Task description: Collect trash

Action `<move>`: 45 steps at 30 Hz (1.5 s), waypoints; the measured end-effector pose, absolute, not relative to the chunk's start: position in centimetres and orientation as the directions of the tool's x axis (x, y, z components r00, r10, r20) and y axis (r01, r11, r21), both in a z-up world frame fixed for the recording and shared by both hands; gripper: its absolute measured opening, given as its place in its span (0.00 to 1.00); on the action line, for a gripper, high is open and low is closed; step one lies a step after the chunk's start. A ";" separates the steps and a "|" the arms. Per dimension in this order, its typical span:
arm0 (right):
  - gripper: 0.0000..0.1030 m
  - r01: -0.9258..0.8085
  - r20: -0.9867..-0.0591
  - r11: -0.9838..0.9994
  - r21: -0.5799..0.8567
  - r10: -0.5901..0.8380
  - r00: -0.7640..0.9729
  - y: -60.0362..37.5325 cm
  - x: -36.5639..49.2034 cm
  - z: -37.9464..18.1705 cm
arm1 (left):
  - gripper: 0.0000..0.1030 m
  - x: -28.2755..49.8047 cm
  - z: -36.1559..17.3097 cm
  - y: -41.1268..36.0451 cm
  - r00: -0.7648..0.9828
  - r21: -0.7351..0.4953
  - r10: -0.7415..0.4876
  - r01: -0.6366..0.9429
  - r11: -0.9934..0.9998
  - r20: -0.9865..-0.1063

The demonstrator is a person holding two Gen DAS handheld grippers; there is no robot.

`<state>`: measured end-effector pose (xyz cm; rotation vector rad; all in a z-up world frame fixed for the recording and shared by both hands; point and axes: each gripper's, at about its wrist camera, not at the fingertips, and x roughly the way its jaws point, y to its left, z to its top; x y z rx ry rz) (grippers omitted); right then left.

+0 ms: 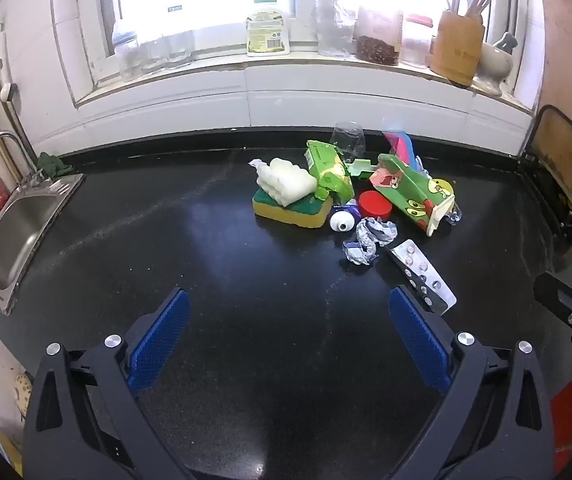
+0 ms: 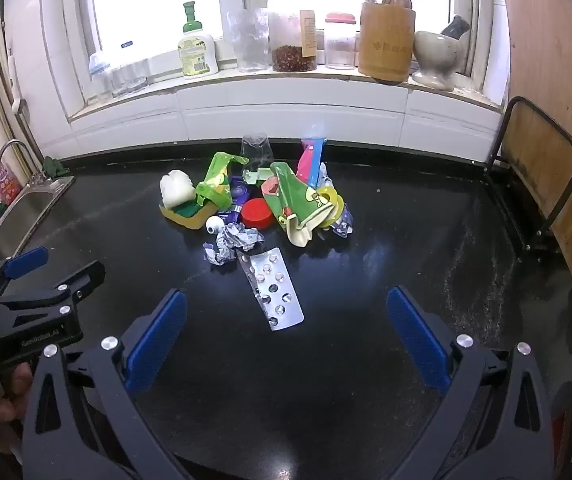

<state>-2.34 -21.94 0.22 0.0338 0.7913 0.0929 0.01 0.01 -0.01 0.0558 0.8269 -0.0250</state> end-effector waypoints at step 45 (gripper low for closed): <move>0.94 -0.078 -0.713 0.994 0.074 0.107 0.693 -22.0 -2.3 0.3 | 0.94 0.0 0.0 -1.3 0.669 0.030 -0.018 0.061 0.998 -0.743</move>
